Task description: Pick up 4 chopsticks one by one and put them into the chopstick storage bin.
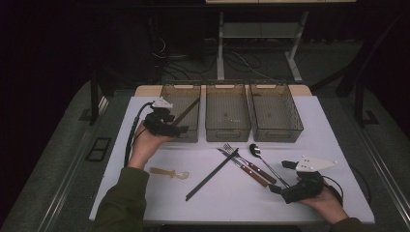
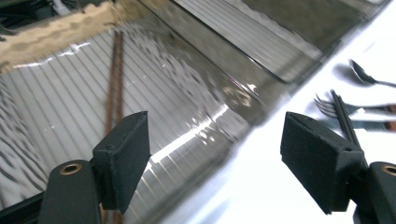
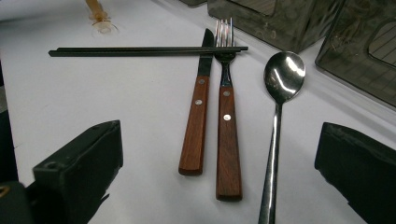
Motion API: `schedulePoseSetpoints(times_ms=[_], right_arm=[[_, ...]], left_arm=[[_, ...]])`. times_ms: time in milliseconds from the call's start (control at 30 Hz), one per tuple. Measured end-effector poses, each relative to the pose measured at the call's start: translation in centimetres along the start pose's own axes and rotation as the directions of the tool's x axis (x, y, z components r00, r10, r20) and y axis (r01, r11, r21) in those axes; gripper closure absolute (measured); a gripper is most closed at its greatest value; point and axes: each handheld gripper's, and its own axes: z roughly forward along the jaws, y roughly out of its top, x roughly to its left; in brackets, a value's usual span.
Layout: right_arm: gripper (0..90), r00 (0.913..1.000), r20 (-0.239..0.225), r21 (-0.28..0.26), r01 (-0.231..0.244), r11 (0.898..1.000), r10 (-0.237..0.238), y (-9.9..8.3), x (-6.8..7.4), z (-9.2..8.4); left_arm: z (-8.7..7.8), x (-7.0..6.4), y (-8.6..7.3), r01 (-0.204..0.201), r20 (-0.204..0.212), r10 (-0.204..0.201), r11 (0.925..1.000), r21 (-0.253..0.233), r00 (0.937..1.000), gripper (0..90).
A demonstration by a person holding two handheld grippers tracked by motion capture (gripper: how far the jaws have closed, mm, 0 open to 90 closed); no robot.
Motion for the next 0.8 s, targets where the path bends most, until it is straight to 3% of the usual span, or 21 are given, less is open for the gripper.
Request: schedulePoseSetpoints(times_ms=[233, 800], right_arm=[[1.2, 1.0000, 0.004, -0.002, -0.003, 1.000, 0.003, 0.0, 0.0, 0.0], [1.2, 0.9999, 0.010, 0.001, 0.006, 1.000, -0.006, -0.1, 0.1, -0.1]], left_arm=[[-0.8, -1.9, -2.0, 0.001, 0.033, 0.000, 0.9994, -0.036, 0.9994, 21.4], [-2.5, -4.9, -6.4, 0.001, 0.039, 0.003, 0.9947, -0.102, 0.9992, 18.8]])
